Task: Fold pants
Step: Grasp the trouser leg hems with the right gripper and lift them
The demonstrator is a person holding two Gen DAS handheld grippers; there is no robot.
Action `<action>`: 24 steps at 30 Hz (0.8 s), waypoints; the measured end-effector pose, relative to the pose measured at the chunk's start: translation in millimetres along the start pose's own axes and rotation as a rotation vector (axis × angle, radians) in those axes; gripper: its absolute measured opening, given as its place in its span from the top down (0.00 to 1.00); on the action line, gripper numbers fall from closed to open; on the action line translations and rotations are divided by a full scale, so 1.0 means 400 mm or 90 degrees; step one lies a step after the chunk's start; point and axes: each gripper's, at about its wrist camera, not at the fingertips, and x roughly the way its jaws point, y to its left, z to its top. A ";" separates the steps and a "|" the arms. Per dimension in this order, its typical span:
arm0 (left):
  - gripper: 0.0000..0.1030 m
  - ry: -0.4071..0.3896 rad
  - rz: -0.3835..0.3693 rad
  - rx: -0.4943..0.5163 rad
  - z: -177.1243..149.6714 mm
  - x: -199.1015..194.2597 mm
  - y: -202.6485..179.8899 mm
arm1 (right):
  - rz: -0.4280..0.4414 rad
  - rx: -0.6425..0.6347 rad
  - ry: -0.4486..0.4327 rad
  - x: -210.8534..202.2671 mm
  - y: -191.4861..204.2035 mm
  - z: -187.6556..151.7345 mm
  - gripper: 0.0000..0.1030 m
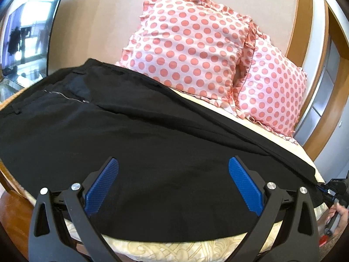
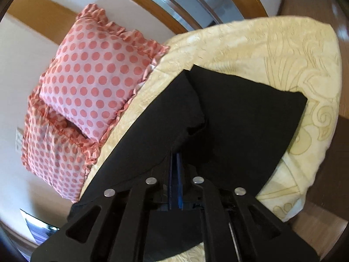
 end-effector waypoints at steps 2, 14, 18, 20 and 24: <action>0.02 -0.008 0.011 0.009 0.000 -0.010 0.004 | 0.004 0.015 0.015 0.010 -0.006 0.003 0.86; 0.02 -0.003 -0.025 -0.071 0.105 0.019 0.088 | 0.063 0.058 0.004 0.042 -0.021 0.026 0.96; 0.02 -0.004 -0.011 -0.075 0.195 0.035 0.109 | 0.126 0.049 -0.062 -0.044 -0.036 0.046 0.96; 0.02 0.001 -0.001 -0.082 0.247 0.063 0.117 | 0.122 0.052 -0.073 -0.068 -0.046 0.052 0.96; 0.08 0.054 0.031 -0.112 0.374 0.206 0.132 | 0.119 0.059 -0.065 -0.063 -0.064 0.045 0.96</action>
